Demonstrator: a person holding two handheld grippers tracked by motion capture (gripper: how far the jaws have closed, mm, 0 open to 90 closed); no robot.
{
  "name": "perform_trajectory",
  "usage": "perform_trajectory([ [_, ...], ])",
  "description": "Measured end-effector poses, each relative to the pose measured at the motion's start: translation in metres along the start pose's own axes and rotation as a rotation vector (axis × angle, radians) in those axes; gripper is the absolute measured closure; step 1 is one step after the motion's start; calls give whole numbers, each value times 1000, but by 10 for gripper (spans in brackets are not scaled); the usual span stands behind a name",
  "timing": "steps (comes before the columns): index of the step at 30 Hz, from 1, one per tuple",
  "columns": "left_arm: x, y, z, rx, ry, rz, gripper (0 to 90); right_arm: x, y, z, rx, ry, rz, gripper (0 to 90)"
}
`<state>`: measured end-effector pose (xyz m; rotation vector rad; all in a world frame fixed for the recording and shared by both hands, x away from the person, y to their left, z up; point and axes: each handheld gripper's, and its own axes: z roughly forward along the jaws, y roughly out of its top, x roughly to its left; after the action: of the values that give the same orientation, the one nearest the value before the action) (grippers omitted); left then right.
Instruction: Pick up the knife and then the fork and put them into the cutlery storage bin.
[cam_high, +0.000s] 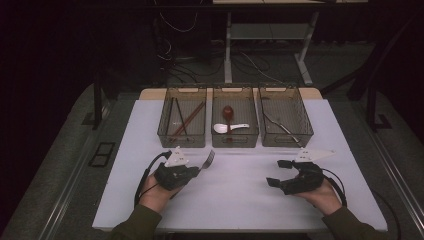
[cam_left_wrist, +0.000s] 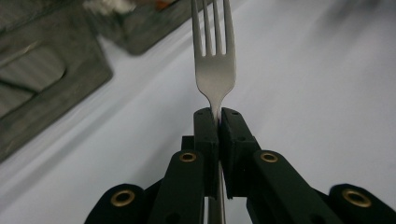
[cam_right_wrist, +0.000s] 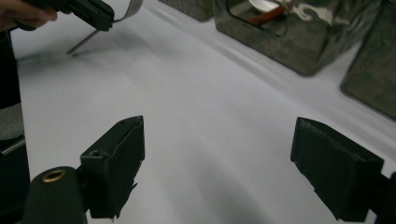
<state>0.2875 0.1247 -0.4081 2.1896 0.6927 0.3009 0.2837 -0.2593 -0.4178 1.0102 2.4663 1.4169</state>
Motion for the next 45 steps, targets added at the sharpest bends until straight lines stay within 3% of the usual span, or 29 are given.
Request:
perform_trajectory([
  [11,-30,40,29,-42,-48,72,852,16,40,28,-49,119,-10,298],
  [15,-40,54,39,-58,-62,103,852,19,54,39,-71,116,2,367],
  [17,-44,60,43,-63,-58,118,852,19,58,44,-73,117,10,463],
  [22,-46,66,50,-78,-54,111,851,14,61,49,-100,79,49,719],
  [26,-46,67,54,-90,-40,90,849,8,63,48,-133,96,66,792],
  [34,-40,67,54,-130,-81,30,833,4,69,48,-159,104,67,851],
  [36,-39,66,55,-134,-97,26,810,4,72,48,-164,120,67,863],
  [39,-36,64,56,-137,-109,13,761,5,76,48,-156,103,35,866],
  [45,-26,57,52,-150,-119,-8,669,-4,78,42,-155,91,52,869],
])
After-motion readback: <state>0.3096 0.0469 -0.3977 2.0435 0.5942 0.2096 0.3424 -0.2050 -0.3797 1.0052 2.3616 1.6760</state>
